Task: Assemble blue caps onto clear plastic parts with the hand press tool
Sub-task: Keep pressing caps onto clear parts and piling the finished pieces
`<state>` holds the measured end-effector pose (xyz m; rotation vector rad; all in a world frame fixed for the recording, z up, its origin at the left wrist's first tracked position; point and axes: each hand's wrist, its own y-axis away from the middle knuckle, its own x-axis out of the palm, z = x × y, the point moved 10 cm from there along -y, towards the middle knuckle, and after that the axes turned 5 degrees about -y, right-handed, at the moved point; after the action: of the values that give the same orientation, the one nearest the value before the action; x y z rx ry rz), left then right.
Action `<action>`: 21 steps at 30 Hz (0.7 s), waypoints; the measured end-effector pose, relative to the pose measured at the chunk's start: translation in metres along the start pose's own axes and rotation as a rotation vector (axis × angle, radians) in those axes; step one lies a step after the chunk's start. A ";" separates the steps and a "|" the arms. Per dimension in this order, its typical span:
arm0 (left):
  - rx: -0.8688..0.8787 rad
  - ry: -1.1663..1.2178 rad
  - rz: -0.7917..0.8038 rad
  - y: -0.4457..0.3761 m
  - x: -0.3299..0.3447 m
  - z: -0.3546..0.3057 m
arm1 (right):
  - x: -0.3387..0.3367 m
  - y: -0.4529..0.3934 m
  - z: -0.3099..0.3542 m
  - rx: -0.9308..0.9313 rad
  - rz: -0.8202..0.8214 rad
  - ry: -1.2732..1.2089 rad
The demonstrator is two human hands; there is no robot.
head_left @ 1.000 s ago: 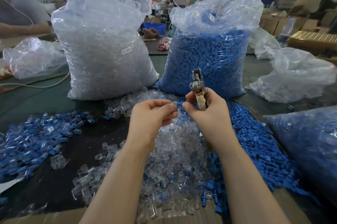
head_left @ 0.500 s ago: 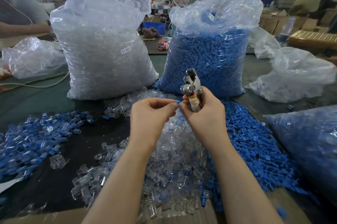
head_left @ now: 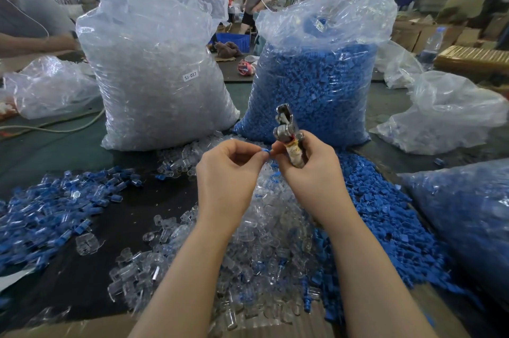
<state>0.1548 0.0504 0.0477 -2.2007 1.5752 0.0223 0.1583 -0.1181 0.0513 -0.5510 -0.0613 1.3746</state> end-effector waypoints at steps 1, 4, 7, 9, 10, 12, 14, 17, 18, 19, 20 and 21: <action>-0.017 0.011 0.000 -0.001 0.000 0.002 | 0.001 0.000 -0.002 0.009 0.023 0.001; -0.077 0.112 0.007 -0.002 0.000 0.008 | 0.001 -0.001 -0.010 0.063 0.095 0.061; -0.096 0.228 0.020 -0.003 0.000 0.010 | 0.005 0.002 -0.016 0.103 0.187 0.120; -0.087 0.274 0.033 -0.004 0.000 0.009 | 0.010 0.004 -0.016 0.103 0.236 0.138; -0.082 0.288 0.039 -0.004 0.000 0.008 | 0.012 0.005 -0.015 0.100 0.252 0.140; -0.076 0.306 0.049 -0.004 0.000 0.007 | 0.014 0.006 -0.013 0.091 0.266 0.142; -0.068 0.313 0.066 -0.004 0.002 0.006 | 0.015 0.006 -0.011 0.085 0.266 0.139; -0.050 0.321 0.084 -0.004 0.003 0.004 | 0.017 0.007 -0.008 0.083 0.275 0.133; -0.045 0.324 0.085 -0.003 0.002 0.003 | 0.018 0.007 -0.008 0.086 0.284 0.130; -0.042 0.327 0.086 -0.003 0.002 0.003 | 0.019 0.007 -0.009 0.089 0.295 0.129; -0.042 0.330 0.087 -0.003 0.003 0.003 | 0.020 0.007 -0.009 0.090 0.304 0.130; -0.044 0.333 0.088 -0.003 0.003 0.003 | 0.020 0.007 -0.009 0.091 0.310 0.136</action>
<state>0.1594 0.0496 0.0454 -2.2549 1.8622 -0.3004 0.1590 -0.1015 0.0350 -0.5937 0.2037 1.6277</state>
